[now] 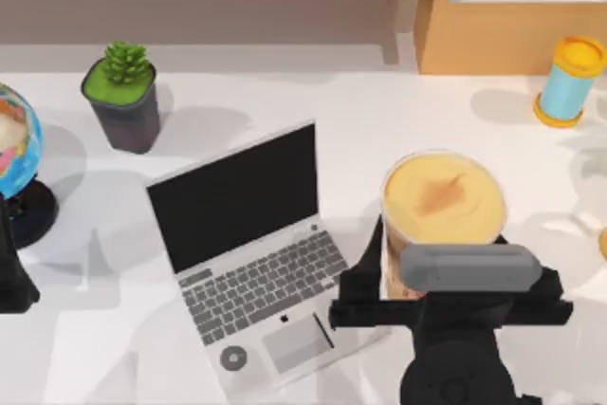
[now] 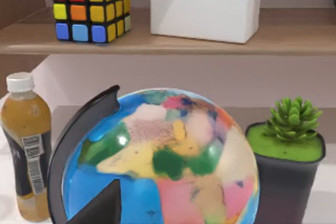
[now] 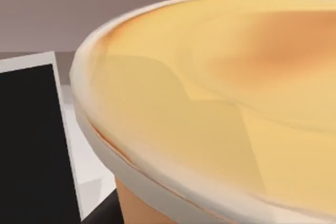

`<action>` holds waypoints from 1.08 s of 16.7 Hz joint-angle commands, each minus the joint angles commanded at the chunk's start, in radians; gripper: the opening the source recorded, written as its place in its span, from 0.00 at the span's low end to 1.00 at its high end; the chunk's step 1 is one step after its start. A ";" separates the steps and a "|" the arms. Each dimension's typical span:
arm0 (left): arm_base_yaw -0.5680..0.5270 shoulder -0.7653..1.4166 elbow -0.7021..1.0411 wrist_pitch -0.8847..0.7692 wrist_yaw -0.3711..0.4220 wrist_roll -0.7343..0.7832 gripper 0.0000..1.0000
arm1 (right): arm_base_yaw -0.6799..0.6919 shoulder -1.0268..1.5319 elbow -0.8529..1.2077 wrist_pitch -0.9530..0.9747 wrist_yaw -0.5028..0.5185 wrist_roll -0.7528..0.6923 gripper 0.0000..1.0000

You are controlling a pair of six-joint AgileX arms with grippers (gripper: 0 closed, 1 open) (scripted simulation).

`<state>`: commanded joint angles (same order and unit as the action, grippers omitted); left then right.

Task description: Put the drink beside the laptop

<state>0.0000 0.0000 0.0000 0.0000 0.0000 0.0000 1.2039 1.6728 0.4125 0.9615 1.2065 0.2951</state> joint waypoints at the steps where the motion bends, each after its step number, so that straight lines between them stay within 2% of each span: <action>1: 0.000 0.000 0.000 0.000 0.000 0.000 1.00 | 0.003 0.004 0.002 0.011 -0.002 -0.001 0.00; 12: 0.000 0.000 0.000 0.000 0.000 0.000 1.00 | 0.014 0.094 0.007 0.161 0.000 -0.004 0.00; 18: 0.000 0.000 0.000 0.000 0.000 0.000 1.00 | -0.002 0.164 -0.032 0.177 0.009 0.001 0.00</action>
<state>0.0000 0.0000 0.0000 0.0000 0.0000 0.0000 1.2016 1.8371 0.3810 1.1386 1.2160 0.2963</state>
